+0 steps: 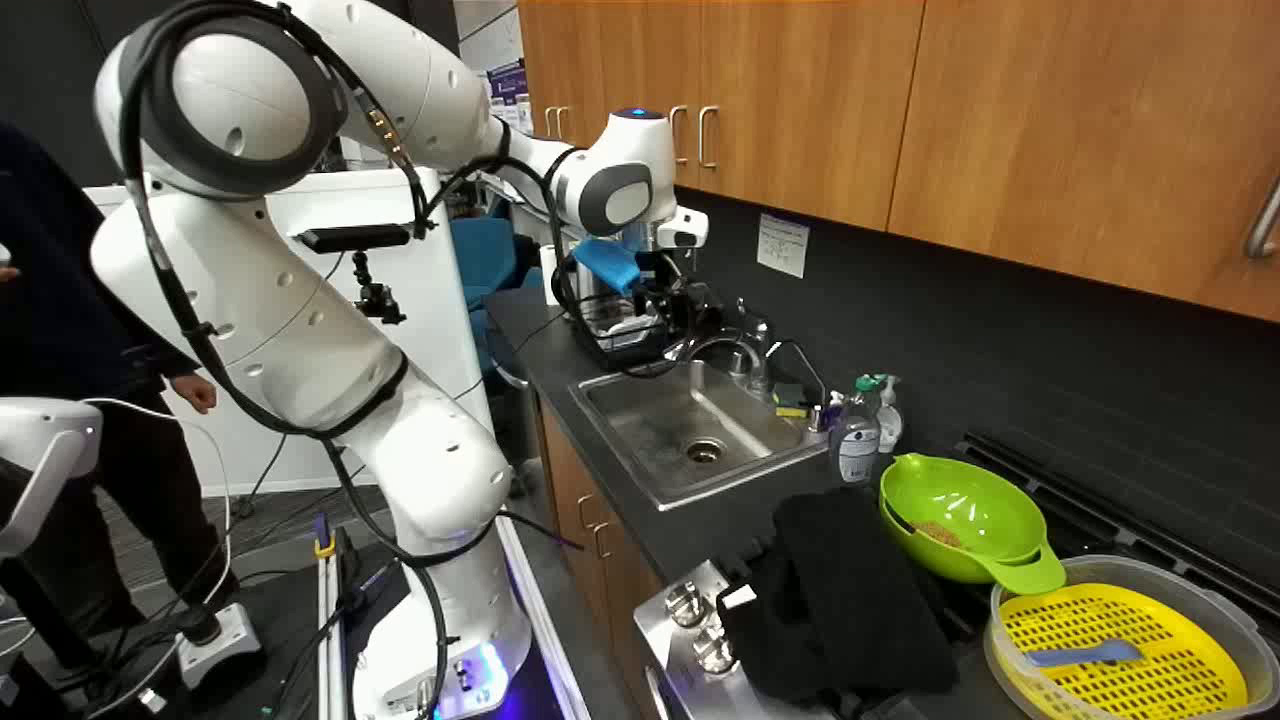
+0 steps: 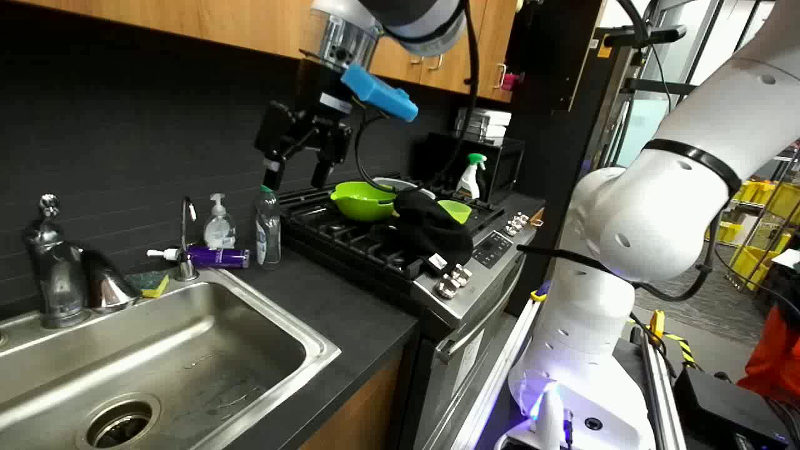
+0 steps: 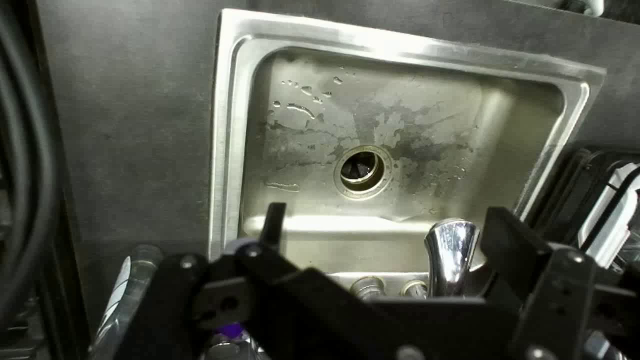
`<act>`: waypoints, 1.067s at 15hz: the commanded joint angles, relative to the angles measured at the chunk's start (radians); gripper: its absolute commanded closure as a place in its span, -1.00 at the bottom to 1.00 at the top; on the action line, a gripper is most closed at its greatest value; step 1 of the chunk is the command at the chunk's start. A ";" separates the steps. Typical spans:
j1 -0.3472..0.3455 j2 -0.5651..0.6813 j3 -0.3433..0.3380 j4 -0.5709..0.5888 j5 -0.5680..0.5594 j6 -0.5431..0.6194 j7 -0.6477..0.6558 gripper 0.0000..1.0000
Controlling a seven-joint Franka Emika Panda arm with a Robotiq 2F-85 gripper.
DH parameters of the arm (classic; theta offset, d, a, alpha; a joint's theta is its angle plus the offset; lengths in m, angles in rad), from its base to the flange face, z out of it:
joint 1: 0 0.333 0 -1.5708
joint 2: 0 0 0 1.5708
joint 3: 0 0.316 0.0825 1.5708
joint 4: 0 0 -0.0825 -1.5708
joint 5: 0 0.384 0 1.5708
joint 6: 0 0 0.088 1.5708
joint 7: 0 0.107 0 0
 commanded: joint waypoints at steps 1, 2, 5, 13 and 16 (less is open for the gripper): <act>0.001 0.000 -0.001 0.002 -0.002 -0.003 0.001 -1.00; -0.011 -0.008 -0.001 0.000 -0.020 -0.012 0.009 -1.00; -0.047 -0.037 -0.017 -0.012 -0.054 -0.030 0.022 -1.00; -0.052 -0.013 -0.026 -0.003 -0.044 -0.019 0.008 -1.00; -0.158 -0.010 0.003 -0.023 -0.202 0.024 0.099 -1.00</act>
